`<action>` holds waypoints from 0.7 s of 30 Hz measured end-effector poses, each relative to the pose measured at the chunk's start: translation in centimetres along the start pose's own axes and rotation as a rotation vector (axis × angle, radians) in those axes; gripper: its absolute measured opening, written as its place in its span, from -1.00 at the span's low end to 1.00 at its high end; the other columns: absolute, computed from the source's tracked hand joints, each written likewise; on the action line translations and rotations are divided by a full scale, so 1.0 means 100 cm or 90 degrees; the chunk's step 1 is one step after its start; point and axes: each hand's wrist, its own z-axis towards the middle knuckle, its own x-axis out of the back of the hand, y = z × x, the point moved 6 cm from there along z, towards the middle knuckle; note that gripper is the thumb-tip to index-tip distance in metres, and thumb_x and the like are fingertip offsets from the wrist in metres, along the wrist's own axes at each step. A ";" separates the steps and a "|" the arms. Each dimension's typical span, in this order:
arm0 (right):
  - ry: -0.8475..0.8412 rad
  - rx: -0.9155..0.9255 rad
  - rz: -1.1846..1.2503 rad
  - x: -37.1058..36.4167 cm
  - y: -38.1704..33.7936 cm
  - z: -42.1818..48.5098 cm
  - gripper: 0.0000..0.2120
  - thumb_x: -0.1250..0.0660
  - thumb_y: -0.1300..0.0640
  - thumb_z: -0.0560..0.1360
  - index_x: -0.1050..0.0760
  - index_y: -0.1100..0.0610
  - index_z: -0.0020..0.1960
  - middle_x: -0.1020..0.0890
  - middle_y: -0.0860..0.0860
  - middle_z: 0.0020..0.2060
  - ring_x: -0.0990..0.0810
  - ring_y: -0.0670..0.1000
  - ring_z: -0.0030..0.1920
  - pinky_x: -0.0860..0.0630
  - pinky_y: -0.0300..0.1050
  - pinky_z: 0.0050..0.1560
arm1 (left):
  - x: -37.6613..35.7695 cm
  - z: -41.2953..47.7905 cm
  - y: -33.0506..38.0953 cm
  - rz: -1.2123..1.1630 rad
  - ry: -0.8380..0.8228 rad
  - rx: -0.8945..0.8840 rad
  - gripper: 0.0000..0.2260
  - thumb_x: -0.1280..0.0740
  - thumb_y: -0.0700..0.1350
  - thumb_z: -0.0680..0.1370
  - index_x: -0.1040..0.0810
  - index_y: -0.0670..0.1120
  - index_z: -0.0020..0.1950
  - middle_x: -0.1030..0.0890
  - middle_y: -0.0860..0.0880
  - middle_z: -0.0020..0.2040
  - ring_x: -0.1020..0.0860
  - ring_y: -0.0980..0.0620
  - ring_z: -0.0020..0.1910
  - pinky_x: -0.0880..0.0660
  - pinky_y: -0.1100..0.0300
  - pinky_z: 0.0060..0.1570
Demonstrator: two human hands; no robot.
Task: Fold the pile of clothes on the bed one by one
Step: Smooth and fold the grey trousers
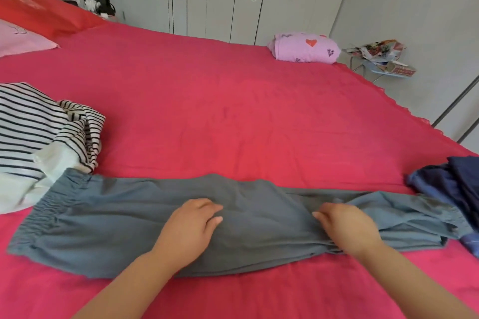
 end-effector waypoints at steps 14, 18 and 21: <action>0.002 -0.079 0.293 -0.024 -0.008 0.092 -0.83 -0.31 0.05 0.52 -0.58 0.15 -0.07 -0.61 0.10 -0.19 -0.57 0.12 -0.04 -0.22 -0.18 -0.21 | -0.054 0.037 -0.053 0.141 -0.198 0.216 -0.15 0.45 0.34 0.22 0.10 0.19 0.51 0.10 0.05 0.55 0.17 -0.02 0.52 0.23 -0.18 0.41; 0.076 -0.134 0.271 -0.026 0.004 0.099 -0.78 -0.27 0.03 0.53 -0.56 0.17 -0.09 -0.58 0.14 -0.15 -0.54 0.21 -0.02 -0.33 -0.07 -0.15 | -0.058 0.030 -0.065 0.161 -0.197 0.251 -0.15 0.47 0.36 0.23 0.15 0.19 0.51 0.14 0.07 0.55 0.18 -0.01 0.52 0.24 -0.20 0.41; 0.192 -0.127 0.136 -0.020 -0.002 0.094 -0.71 -0.21 -0.03 0.54 -0.59 0.16 -0.03 -0.58 0.20 -0.09 -0.53 0.26 0.00 -0.41 0.04 -0.02 | -0.057 0.031 -0.064 0.160 -0.188 0.265 -0.14 0.46 0.36 0.22 0.13 0.18 0.52 0.13 0.07 0.55 0.17 0.00 0.52 0.22 -0.19 0.41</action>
